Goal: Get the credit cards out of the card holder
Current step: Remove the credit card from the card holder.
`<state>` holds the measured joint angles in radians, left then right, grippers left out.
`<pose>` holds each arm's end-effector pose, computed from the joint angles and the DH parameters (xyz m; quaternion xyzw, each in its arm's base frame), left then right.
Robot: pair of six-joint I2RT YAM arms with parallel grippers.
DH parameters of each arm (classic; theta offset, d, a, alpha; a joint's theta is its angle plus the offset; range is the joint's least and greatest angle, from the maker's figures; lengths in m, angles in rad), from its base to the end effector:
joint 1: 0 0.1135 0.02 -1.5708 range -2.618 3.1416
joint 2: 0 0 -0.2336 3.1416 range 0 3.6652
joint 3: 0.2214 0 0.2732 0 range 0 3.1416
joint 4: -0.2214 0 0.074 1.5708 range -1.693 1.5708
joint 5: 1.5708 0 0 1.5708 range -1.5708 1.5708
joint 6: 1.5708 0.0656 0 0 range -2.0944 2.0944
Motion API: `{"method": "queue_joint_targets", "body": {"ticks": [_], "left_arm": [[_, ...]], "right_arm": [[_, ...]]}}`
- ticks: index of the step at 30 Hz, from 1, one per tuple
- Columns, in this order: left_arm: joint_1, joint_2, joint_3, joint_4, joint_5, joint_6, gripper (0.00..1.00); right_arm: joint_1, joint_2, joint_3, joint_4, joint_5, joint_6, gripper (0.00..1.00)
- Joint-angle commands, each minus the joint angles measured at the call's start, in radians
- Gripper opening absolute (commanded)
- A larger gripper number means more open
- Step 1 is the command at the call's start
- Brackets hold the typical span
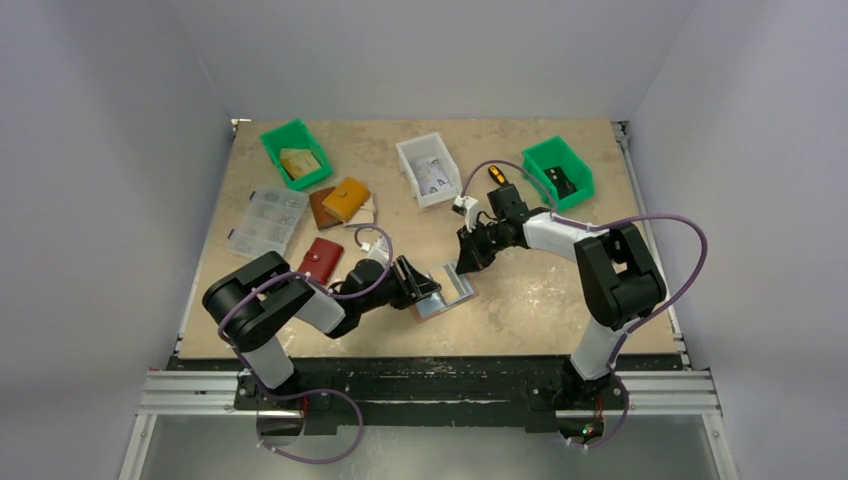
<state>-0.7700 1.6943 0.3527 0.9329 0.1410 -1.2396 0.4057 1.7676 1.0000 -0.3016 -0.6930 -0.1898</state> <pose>0.2056 -0.2122 0.0442 -0.1564 0.8199 -0.4937 0.2439 0.3133 0.1802 0.0915 -0.3479 0.8463 0.3522 0.1966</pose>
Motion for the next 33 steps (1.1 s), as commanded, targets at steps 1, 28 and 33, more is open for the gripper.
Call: {"method": "queue_joint_targets", "body": {"ticks": [1, 28, 33], "left_arm": [[-0.007, 0.007, 0.023, -0.032, -0.037, -0.008, 0.49], [-0.015, 0.090, 0.040, -0.003, -0.055, -0.071, 0.42], [-0.015, 0.108, 0.026, 0.026, -0.063, -0.096, 0.41]], "right_arm": [[0.003, 0.008, 0.037, 0.010, 0.009, 0.011, 0.10], [0.062, 0.093, 0.082, -0.069, -0.074, 0.030, 0.08], [0.073, 0.118, 0.091, -0.084, -0.073, 0.042, 0.07]]}}
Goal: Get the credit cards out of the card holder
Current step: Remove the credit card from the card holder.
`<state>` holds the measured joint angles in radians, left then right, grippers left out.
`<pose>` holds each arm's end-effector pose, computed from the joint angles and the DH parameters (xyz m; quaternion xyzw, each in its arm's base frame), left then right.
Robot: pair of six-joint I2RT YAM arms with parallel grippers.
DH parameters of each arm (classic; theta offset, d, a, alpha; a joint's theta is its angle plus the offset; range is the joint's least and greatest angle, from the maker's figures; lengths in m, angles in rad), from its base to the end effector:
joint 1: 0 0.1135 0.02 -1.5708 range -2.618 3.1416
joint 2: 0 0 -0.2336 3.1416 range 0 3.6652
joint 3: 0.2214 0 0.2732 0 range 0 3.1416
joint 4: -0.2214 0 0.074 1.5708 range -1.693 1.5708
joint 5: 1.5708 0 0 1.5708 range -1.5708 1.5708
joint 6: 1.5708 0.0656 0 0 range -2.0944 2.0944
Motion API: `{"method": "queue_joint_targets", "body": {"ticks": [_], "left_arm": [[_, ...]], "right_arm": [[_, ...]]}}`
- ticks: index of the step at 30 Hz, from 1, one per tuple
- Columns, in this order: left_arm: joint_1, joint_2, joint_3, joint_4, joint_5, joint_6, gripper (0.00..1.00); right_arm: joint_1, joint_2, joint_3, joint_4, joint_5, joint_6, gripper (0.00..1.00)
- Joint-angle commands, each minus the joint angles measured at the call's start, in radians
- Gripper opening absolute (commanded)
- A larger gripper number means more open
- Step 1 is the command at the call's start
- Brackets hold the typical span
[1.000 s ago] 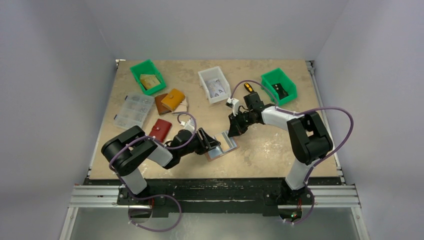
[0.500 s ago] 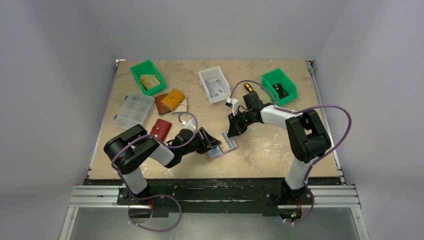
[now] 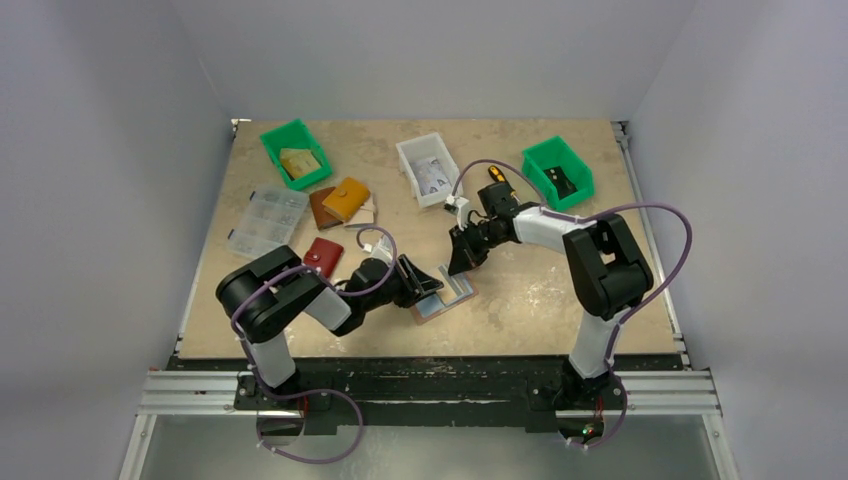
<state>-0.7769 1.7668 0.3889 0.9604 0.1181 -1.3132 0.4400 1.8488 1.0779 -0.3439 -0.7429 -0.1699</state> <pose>0.2104 -0.2177 0.0361 -0.1907 0.8155 -0.4956 0.2304 0.3167 0.1981 0.0856 -0.3508 0.8412 0.3787 0.1611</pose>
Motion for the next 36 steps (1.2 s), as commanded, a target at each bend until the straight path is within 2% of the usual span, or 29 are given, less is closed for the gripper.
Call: {"method": "queue_joint_targets", "body": {"ticks": [1, 5, 10, 12, 14, 16, 21, 27, 30, 36], "left_arm": [[-0.008, 0.039, -0.012, 0.003, -0.043, -0.027, 0.41], [-0.008, 0.057, -0.026, 0.037, -0.044, -0.046, 0.38], [-0.006, 0.080, -0.045, 0.084, -0.050, -0.053, 0.27], [-0.005, 0.090, -0.056, 0.106, -0.053, -0.049, 0.18], [-0.003, 0.105, -0.067, 0.131, -0.055, -0.038, 0.07], [0.001, 0.122, -0.077, 0.155, -0.055, -0.023, 0.00], [0.011, 0.139, -0.096, 0.166, -0.055, 0.020, 0.00], [0.014, 0.143, -0.093, 0.117, -0.057, 0.055, 0.00], [0.014, 0.154, -0.088, 0.120, -0.047, 0.055, 0.00], [0.014, 0.173, -0.084, 0.136, -0.037, 0.054, 0.00]], "right_arm": [[0.041, 0.041, 0.017, -0.049, -0.026, 0.022, 0.07], [0.061, 0.063, 0.036, -0.090, -0.054, -0.002, 0.07], [0.071, 0.064, 0.071, -0.166, -0.153, -0.087, 0.08], [0.070, 0.051, 0.097, -0.219, -0.221, -0.154, 0.15], [0.064, 0.032, 0.112, -0.253, -0.246, -0.201, 0.22], [0.056, 0.006, 0.117, -0.274, -0.260, -0.237, 0.28], [-0.002, -0.056, 0.110, -0.282, -0.292, -0.269, 0.37], [-0.057, -0.078, 0.060, -0.172, -0.199, -0.156, 0.50], [-0.057, -0.049, 0.056, -0.169, -0.134, -0.132, 0.52], [-0.054, -0.001, 0.048, -0.142, -0.100, -0.079, 0.54]]}}
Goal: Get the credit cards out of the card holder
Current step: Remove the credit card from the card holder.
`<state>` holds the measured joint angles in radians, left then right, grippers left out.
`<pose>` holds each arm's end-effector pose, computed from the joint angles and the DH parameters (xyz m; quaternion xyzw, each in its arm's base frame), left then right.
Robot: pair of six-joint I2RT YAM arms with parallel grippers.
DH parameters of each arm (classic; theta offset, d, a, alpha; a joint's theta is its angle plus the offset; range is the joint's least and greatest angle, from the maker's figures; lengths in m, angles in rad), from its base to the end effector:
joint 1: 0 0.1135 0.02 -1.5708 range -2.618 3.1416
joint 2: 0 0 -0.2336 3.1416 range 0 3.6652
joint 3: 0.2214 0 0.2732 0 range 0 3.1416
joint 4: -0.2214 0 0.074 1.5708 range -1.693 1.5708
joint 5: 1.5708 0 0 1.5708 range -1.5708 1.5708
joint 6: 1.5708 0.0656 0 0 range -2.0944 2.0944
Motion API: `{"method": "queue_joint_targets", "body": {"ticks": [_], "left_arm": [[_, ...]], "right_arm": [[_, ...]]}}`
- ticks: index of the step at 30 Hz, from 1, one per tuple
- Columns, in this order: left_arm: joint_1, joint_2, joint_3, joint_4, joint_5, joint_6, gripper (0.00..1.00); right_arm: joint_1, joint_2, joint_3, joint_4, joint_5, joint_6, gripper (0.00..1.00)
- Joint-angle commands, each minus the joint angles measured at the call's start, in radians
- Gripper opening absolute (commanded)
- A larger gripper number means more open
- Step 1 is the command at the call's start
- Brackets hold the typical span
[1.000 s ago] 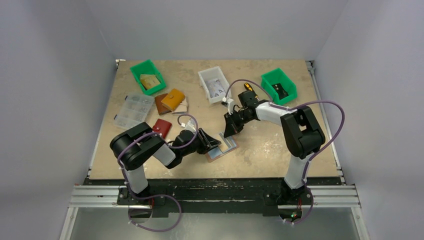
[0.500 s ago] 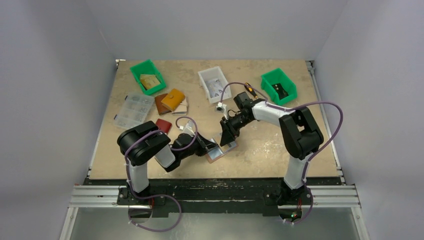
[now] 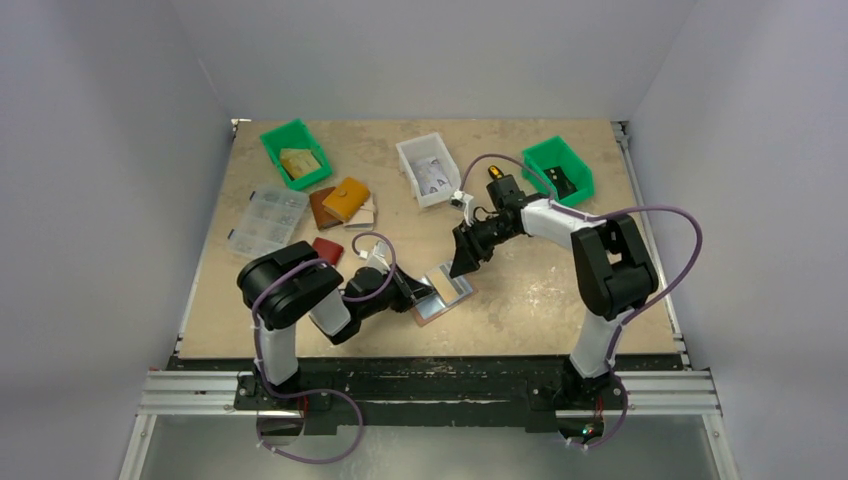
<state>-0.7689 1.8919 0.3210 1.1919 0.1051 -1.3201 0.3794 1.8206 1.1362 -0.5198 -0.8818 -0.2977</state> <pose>0.1986 -0.2018 0.0171 -0.1965 0.8033 -0.5065 0.2440 0.3190 0.1817 0.1098 -0.3687 0.8129 0.4260 0.1476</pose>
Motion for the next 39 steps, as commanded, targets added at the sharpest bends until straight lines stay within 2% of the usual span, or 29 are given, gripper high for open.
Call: {"method": "queue_joint_targets", "body": {"ticks": [1, 9, 11, 13, 16, 25, 33, 39], "left_arm": [[0.007, 0.052, -0.015, -0.093, -0.022, 0.059, 0.00], [0.006, 0.091, -0.013, -0.050, -0.005, 0.045, 0.00], [0.007, 0.098, -0.014, -0.040, -0.002, 0.043, 0.00], [0.007, 0.100, -0.016, -0.034, 0.000, 0.042, 0.02], [0.007, 0.101, -0.016, -0.032, 0.002, 0.042, 0.04], [0.012, 0.109, -0.030, -0.006, 0.003, 0.035, 0.00], [0.015, 0.113, -0.038, 0.012, 0.005, 0.030, 0.00], [0.020, 0.114, -0.042, 0.046, 0.019, 0.025, 0.01]], "right_arm": [[0.006, 0.035, -0.011, 0.037, 0.044, 0.057, 0.55], [0.031, 0.079, -0.005, 0.025, 0.017, 0.068, 0.54], [0.034, 0.081, 0.001, 0.015, -0.009, 0.061, 0.49], [0.035, 0.078, 0.012, -0.009, -0.028, 0.030, 0.40], [0.035, 0.063, 0.020, -0.026, -0.072, 0.003, 0.36], [0.035, 0.049, 0.038, -0.091, -0.170, -0.068, 0.36], [0.035, 0.058, 0.034, -0.082, -0.155, -0.049, 0.37], [0.038, 0.067, 0.033, -0.101, -0.262, -0.048, 0.39]]}}
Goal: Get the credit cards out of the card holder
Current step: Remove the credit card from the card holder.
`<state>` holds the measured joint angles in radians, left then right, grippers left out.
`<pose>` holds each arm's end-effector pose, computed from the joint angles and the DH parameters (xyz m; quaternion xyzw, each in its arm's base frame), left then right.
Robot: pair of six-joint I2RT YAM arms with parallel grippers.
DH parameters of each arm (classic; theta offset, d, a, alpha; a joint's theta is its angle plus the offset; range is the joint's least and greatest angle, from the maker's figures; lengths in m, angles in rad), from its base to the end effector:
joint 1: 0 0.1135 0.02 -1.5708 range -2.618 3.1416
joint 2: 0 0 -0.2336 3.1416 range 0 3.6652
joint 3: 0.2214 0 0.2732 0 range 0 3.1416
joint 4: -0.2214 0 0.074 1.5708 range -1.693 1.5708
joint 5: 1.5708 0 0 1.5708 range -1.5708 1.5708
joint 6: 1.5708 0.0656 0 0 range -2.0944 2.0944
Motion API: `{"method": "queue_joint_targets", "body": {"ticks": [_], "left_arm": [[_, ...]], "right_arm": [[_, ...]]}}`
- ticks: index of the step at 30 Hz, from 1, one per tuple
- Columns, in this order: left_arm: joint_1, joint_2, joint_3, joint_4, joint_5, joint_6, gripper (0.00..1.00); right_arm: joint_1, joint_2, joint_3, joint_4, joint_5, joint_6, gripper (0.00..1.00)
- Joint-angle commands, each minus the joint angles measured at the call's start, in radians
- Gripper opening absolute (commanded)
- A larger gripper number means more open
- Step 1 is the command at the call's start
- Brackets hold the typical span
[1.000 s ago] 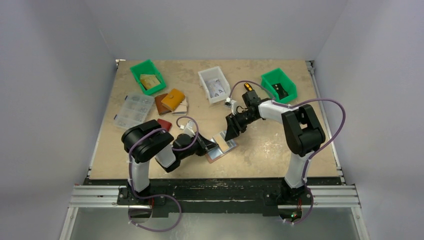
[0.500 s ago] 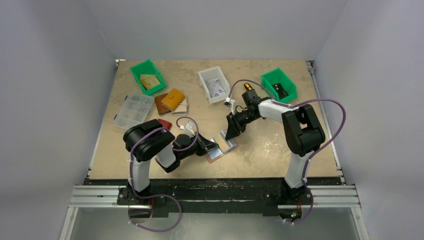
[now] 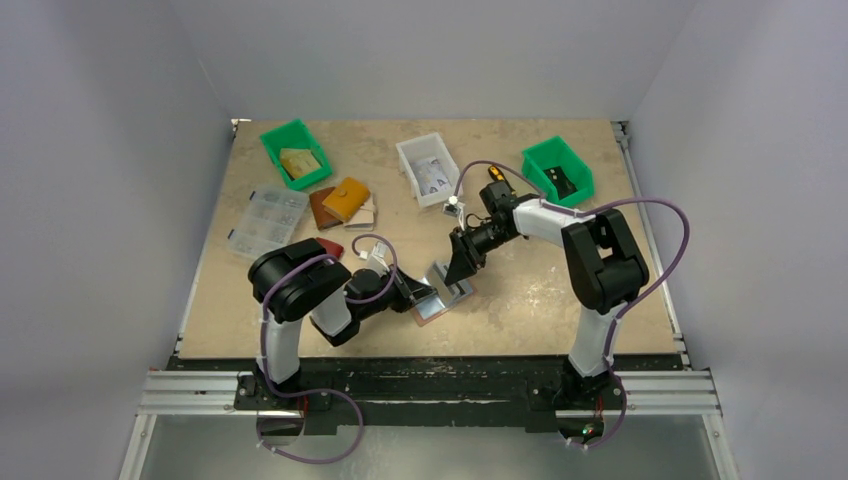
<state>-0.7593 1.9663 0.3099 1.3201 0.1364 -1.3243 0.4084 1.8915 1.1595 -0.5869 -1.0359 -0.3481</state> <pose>0.1956 -0.1980 0.0125 -0.1889 0.7923 -0.5266 0.2434 0.3069 0.1943 0.0976 -0.3761 0.7781 0.4942 0.0943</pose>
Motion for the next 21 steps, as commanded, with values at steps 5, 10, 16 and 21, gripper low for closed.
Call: {"method": "queue_joint_targets", "body": {"ticks": [5, 10, 16, 21], "left_arm": [[0.026, 0.033, -0.054, -0.013, 0.011, 0.008, 0.08], [0.042, 0.032, -0.078, 0.034, 0.023, -0.005, 0.13], [0.052, 0.026, -0.099, 0.079, 0.029, -0.014, 0.21], [0.055, 0.017, -0.106, 0.099, 0.035, -0.016, 0.33]], "right_arm": [[0.010, -0.007, 0.017, -0.062, -0.166, -0.026, 0.39], [0.013, 0.004, 0.012, -0.046, -0.108, -0.014, 0.32], [0.021, 0.009, 0.002, -0.005, -0.053, 0.022, 0.20], [0.024, 0.005, -0.001, 0.003, -0.053, 0.026, 0.11]]}}
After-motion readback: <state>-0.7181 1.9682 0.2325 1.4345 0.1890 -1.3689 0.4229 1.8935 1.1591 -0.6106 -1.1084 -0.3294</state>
